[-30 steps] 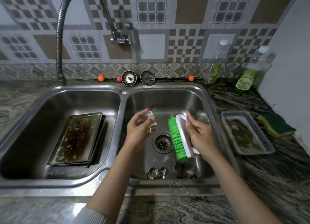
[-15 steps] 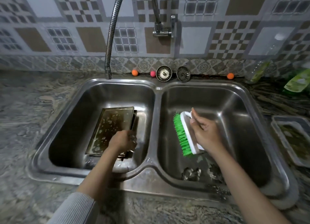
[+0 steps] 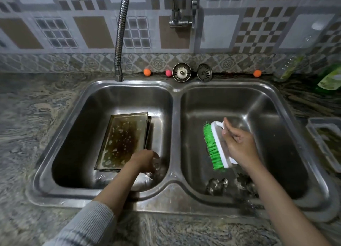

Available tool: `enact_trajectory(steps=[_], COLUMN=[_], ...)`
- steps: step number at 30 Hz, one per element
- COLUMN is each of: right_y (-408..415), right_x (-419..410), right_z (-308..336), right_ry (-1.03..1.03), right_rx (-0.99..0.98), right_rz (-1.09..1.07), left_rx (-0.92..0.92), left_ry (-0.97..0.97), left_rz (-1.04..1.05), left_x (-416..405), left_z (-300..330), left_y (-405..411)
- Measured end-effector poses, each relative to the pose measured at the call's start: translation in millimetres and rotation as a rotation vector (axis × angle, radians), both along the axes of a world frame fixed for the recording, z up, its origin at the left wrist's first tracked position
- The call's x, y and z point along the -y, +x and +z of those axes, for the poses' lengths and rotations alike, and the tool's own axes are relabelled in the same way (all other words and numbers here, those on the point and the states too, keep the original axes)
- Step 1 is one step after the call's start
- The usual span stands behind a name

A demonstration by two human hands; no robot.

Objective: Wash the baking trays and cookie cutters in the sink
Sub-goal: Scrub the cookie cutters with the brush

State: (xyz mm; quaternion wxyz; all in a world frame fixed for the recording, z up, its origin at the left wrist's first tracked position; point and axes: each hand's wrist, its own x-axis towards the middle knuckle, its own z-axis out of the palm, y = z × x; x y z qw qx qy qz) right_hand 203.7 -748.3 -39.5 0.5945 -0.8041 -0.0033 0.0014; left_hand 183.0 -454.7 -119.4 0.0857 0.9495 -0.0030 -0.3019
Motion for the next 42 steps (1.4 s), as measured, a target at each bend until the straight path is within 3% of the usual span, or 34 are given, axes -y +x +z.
enact_trajectory(steps=[3,8,10,12,14,18,21,26,30,34,39,42], right_y=[2,7,8,7,5,7,16,36,36,34,31,28], right_x=[9,49,74,102,136,212,259,287,288,292,298,296], right_z=[5,21,30,42,58,81,81,52,27,22,31,44], right_ry=[-0.004,-0.034,-0.082,-0.150,-0.251,-0.485,-0.641,-0.681,-0.672,-0.669,-0.633,-0.669], right_rx=[0.001,0.069,0.101,0.119,0.145,0.162,0.072,-0.114,-0.127,-0.108,-0.041,0.033], right_rz=[-0.012,-0.061,-0.110,-0.174,-0.249,-0.369,-0.351,-0.207,-0.151,-0.157,-0.221,-0.245], left_rx=[0.089,0.573,0.672,0.643,0.420,-0.114,-0.316,-0.278,-0.231,-0.127,0.187,0.248], left_ry=[-0.113,-0.362,-0.501,-0.535,-0.455,-0.081,0.084,0.141,0.101,0.045,-0.295,-0.533], left_rz=[0.120,0.263,0.272,0.168,0.064,-0.228,-0.354,-0.352,-0.340,-0.190,0.111,0.241], left_x=[0,47,88,132,173,226,244,250,248,244,239,241], left_z=[11,58,69,68,54,18,1,-20,-22,-19,-2,13], left_y=[6,22,26,27,24,10,1,5,5,7,12,14])
